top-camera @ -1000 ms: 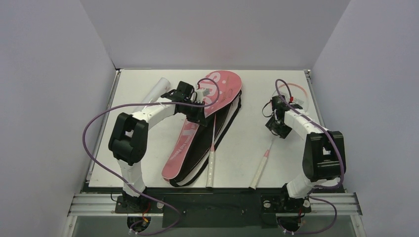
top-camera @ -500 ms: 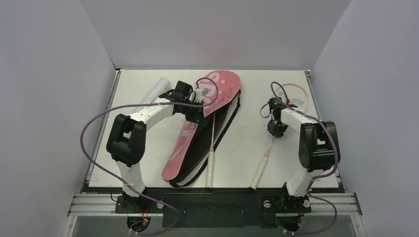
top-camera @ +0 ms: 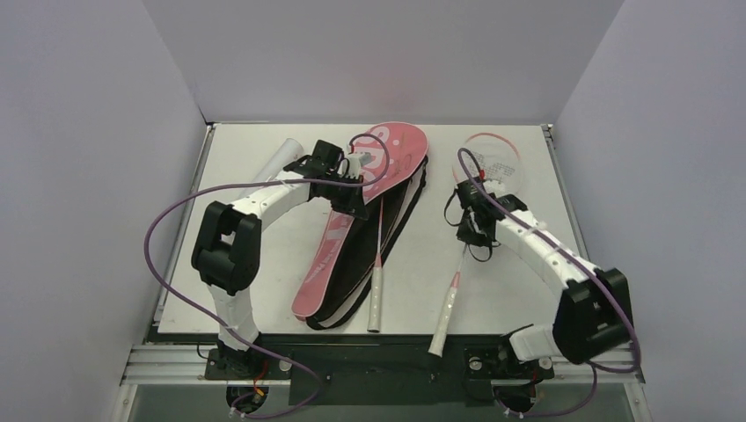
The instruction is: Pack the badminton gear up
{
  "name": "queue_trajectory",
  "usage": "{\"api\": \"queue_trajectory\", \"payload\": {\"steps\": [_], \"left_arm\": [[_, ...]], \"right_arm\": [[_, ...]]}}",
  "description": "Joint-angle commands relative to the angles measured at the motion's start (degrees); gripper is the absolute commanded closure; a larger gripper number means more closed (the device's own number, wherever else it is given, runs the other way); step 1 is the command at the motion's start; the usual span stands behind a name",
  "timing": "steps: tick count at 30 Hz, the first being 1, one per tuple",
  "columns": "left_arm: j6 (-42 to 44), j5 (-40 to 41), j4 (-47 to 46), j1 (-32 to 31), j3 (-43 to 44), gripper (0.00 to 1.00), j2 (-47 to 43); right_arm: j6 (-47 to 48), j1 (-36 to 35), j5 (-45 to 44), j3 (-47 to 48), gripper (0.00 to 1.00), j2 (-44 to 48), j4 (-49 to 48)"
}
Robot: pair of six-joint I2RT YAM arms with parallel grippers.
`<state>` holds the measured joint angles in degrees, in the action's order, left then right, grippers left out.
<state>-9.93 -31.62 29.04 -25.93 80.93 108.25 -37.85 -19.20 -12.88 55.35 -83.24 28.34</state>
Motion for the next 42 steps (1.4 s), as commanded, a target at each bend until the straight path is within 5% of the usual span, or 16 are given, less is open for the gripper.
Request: {"api": "queue_trajectory", "payload": {"steps": [1, 6, 17, 30, 42], "left_arm": [[0.1, -1.5, -2.6, 0.6, 5.2, 1.00, 1.2], [-1.6, -1.4, -4.3, 0.6, 6.8, 1.00, 2.2], [-3.0, -0.9, -4.9, 0.4, 9.5, 1.00, 4.4], [-2.8, -1.4, -4.0, -0.1, 9.7, 1.00, 4.2], [-1.9, -2.3, -2.3, -0.4, 9.7, 1.00, 3.2]], "right_arm": [[3.4, -5.1, 5.0, -1.7, 1.00, 10.7, 14.3], [4.5, -15.4, 10.8, -1.9, 1.00, 16.7, 21.9], [3.4, -33.9, 15.1, 2.2, 1.00, 12.2, 30.8], [9.8, -36.0, 8.5, 15.5, 1.00, -3.9, 33.8], [9.9, -30.6, 2.9, 30.1, 1.00, -17.6, 28.6]]}}
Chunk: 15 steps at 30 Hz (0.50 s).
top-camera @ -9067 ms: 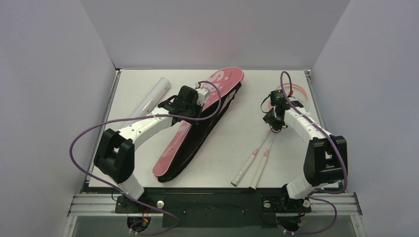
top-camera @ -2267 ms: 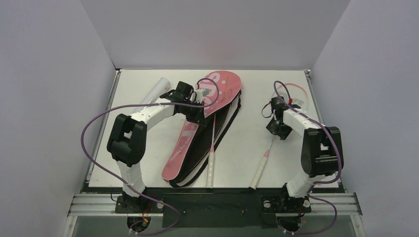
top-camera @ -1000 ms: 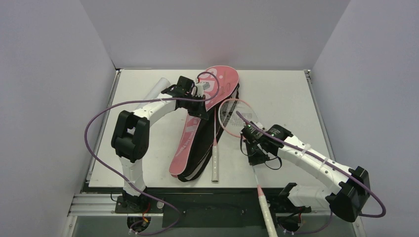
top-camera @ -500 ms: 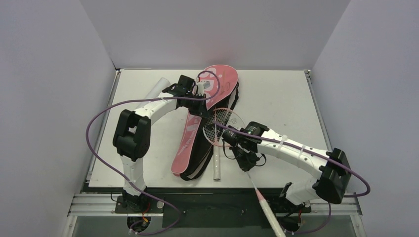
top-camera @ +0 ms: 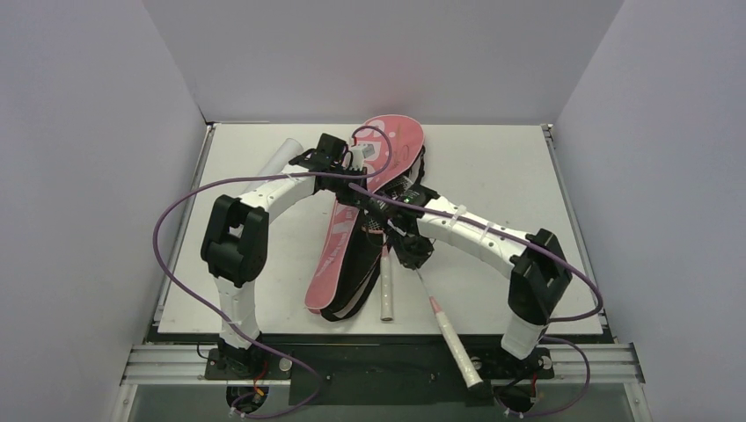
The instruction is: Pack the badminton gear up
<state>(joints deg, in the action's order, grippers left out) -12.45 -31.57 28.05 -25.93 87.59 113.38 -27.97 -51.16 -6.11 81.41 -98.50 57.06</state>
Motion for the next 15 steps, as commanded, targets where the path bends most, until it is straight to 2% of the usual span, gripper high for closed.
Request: {"api": "queue_trajectory", "payload": {"steps": [1, 15], "left_arm": [[0.6, -2.5, -1.3, -0.4, 3.0, 1.00, -2.0], [0.6, -2.3, -1.9, -1.3, 2.6, 1.00, -2.3]], "right_arm": [[-0.4, 1.4, -3.8, 4.3, 1.00, -3.2, -0.6], [-4.3, 1.7, -2.9, 15.4, 1.00, -13.7, -10.8]]}}
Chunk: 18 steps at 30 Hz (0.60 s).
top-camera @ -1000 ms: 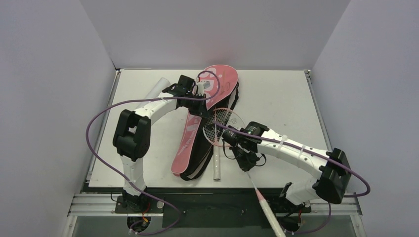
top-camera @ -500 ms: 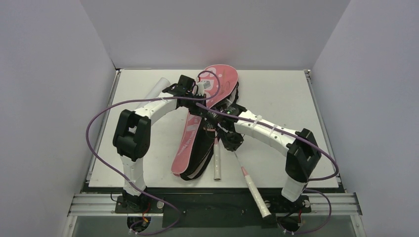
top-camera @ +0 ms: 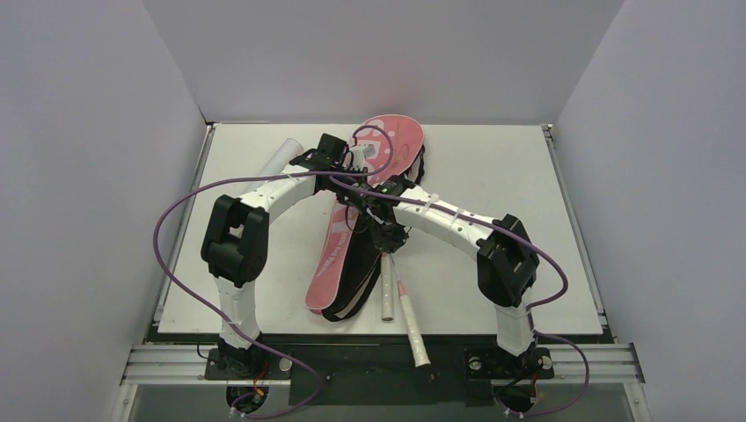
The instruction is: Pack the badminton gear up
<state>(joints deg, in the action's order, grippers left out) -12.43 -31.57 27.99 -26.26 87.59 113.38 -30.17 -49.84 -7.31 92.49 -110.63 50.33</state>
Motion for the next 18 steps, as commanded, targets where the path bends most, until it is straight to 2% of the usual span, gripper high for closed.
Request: {"api": "queue_trajectory", "payload": {"steps": [1, 7, 13, 18], "left_arm": [[0.6, -2.3, -1.7, -1.0, 2.6, 1.00, -2.3], [0.2, -2.5, -1.9, -1.2, 2.7, 1.00, -1.9], [-0.5, -3.4, -3.0, -1.1, 1.8, 1.00, -2.5], [-0.3, -7.0, -2.0, -0.3, 1.4, 1.00, -4.2]], "right_arm": [[-2.5, 0.5, -1.6, 4.5, 1.00, -2.1, -4.6], [-4.5, 1.9, 1.3, 2.8, 1.00, -2.5, -12.5], [-5.2, 3.0, 3.9, -5.0, 1.00, 0.2, -26.3], [-3.2, 3.9, 8.0, -8.7, 1.00, 0.8, -32.0]]}}
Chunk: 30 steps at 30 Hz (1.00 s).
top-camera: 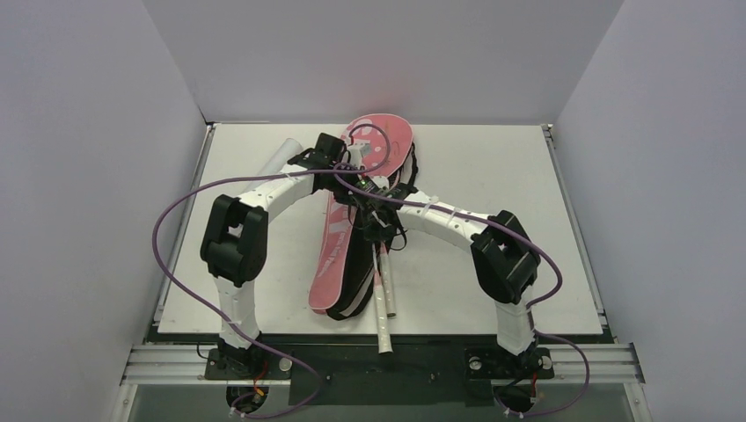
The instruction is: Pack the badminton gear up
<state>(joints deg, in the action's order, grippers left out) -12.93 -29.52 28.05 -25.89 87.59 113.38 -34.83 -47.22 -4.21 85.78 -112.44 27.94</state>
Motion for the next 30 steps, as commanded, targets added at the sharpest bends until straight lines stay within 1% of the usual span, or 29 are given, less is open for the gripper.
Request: {"api": "queue_trajectory", "payload": {"steps": [1, 6, 10, 11, 12, 13, 14, 15, 16, 17, 18, 19, 21, 24, 27, 30], "left_arm": [[0.7, -9.6, -1.7, -0.7, 1.6, 1.00, -4.5], [2.0, -14.8, 1.3, -0.7, 2.4, 1.00, -4.8], [3.7, -16.3, 3.3, -0.8, 2.5, 1.00, -5.0], [4.0, -16.3, 3.7, -0.7, 2.1, 1.00, -5.0], [4.3, -16.4, 4.3, -0.7, 1.8, 1.00, -5.0], [4.5, -16.4, 4.4, -0.6, 1.5, 1.00, -5.1], [4.8, -16.2, 4.5, -0.5, 0.9, 1.00, -5.1], [4.9, -16.0, 4.4, -0.4, 0.6, 1.00, -5.1], [5.1, -15.6, 4.3, -0.4, 0.0, 1.00, -5.1], [5.1, -15.4, 4.0, -0.3, -0.2, 1.00, -5.0], [5.2, -15.2, 3.9, -0.2, -0.5, 1.00, -4.9], [5.1, -15.1, 3.7, -0.1, -0.6, 1.00, -4.6], [5.0, -14.8, 3.5, 0.0, -0.6, 1.00, -4.2], [4.9, -14.7, 3.2, 0.0, -0.5, 1.00, -3.9], [4.8, -14.4, 2.9, 0.0, -0.7, 1.00, -3.9], [4.7, -14.3, 2.9, 0.0, -0.9, 1.00, -3.9]], "right_arm": [[1.8, 1.4, 5.7, -2.2, 1.00, 2.5, -9.9], [3.8, 1.8, 6.7, -2.2, 1.00, 2.2, -11.5], [3.5, 2.4, 6.8, -0.2, 1.00, 0.9, -11.5], [3.3, 2.6, 6.8, -0.1, 0.94, 0.8, -11.5], [3.0, 2.7, 7.0, -0.1, 0.91, 0.6, -11.6], [2.8, 2.8, 7.2, -0.3, 0.85, 0.6, -12.0], [2.3, 3.0, 7.9, -1.1, 0.82, 0.8, -12.4], [1.4, 3.1, 8.2, -1.7, 0.77, 1.0, -13.3], [1.0, 3.3, 9.3, -3.2, 0.74, 1.6, -14.7], [0.0, 3.5, 9.9, -4.1, 0.68, 2.1, -15.6], [-0.3, 3.8, 11.2, -6.0, 0.65, 3.2, -17.4], [-0.9, 4.1, 11.6, -7.0, 0.59, 3.8, -18.1], [-1.6, 4.8, 12.6, -9.3, 0.56, 5.3, -19.8], [-3.4, 7.0, 14.1, -13.8, 0.53, 8.7, -23.1], [-7.5, 12.5, 16.1, -18.3, 0.53, 11.2, -28.0], [-10.8, 17.0, 19.2, -21.9, 0.53, 11.2, -34.4]]}}
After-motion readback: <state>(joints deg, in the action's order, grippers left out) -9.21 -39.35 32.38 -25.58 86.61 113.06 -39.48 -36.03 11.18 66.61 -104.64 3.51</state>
